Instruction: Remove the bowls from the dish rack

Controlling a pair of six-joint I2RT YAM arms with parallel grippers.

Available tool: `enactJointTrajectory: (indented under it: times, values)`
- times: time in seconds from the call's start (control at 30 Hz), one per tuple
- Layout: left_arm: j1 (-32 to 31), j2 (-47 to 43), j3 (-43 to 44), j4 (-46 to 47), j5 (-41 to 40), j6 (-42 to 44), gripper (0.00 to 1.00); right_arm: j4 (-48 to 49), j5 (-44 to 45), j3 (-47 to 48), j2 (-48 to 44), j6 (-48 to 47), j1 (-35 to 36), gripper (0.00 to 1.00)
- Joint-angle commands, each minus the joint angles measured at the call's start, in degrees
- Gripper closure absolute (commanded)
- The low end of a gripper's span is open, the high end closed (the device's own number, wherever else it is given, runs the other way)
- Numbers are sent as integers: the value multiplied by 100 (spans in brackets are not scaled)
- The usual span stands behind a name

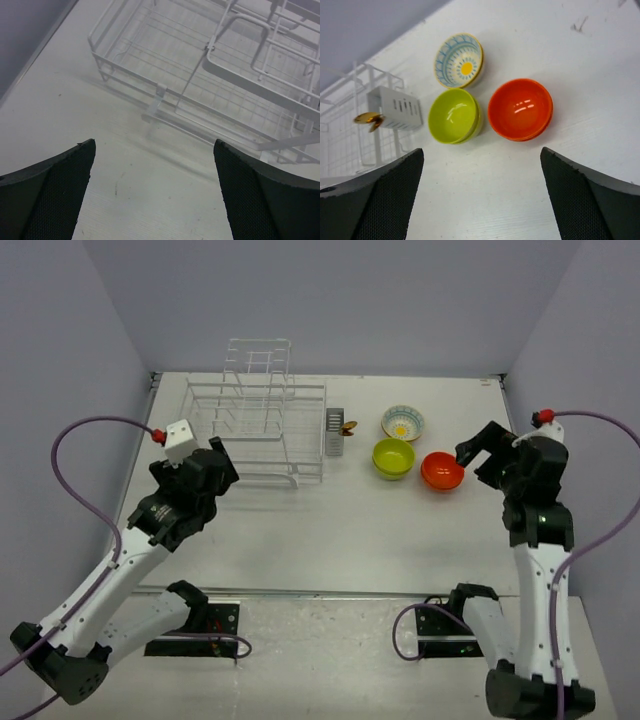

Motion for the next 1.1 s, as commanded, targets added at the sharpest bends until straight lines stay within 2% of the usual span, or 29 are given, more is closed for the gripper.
enactJointTrajectory:
  times: [0.0,0.07,0.13,0.2,0.33,0.4,0.57,0.77,1.07]
  values:
    - [352,-296,-154,204,224,202,0,-929,-54,503,-641,-423,99,1]
    - [352,-717,-224,-16,13,184,0,-1115,185,556,-1115,-458,600,1]
    - [352,-1147,-251,-183,-216,367,0,-1431,264,705,-1405,-599,697,1]
    - [352,-1351,-216,-297,-270,578,0,-1599,764,776,-1582,-617,811,1]
    - [352,-1623,-224,-464,-129,1019,0,-1248,870,487,-2266,-1064,935,1]
    - [352,-1807,-513,-273,-217,1097,0,-993,959,198,-2478,-1144,935,1]
    - [361,-2002,-936,396,477,1494,0,-738,783,-190,-2593,-1197,935,1]
    - [431,-2046,-1033,484,320,1397,0,-396,924,-576,-2821,-1004,935,1]
    - [818,-2651,-1647,1134,346,1704,0,9,722,-990,-2919,-925,926,1]
